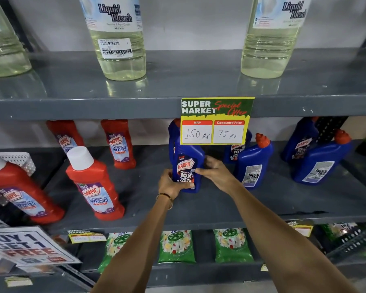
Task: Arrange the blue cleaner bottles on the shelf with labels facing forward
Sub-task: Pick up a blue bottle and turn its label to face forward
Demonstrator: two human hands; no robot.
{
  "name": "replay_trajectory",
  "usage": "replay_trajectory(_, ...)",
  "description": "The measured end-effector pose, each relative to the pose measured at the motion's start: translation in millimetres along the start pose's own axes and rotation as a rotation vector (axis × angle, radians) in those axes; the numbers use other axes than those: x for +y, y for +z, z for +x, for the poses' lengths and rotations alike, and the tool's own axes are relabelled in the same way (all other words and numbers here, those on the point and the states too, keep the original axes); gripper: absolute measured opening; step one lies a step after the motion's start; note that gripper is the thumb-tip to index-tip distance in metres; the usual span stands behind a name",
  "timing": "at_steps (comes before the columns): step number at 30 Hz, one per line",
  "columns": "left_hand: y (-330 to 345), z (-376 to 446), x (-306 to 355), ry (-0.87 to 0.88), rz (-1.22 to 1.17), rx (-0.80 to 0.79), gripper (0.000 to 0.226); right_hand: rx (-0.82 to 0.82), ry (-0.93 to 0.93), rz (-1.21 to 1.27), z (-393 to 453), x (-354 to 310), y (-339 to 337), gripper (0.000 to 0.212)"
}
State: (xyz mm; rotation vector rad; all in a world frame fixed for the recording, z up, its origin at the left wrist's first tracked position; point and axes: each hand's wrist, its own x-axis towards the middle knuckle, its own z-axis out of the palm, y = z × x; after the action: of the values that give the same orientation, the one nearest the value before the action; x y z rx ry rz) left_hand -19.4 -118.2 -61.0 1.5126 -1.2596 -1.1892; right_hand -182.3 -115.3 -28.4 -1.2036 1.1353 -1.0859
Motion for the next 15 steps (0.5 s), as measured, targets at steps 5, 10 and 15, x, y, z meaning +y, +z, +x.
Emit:
replay_trajectory(5, -2, 1, -7, -0.007, 0.123, 0.052, 0.060, 0.003, 0.022, -0.066, 4, 9, 4, 0.047)
replay_trajectory(10, -3, 2, -19, -0.014, 0.140, 0.063, 0.055, 0.004, 0.056, -0.049, 3, 18, 7, 0.052)
replay_trajectory(15, 1, -2, -19, -0.021, 0.150, 0.066, 0.061, 0.043, 0.093, -0.065, -1, 15, 8, 0.055)
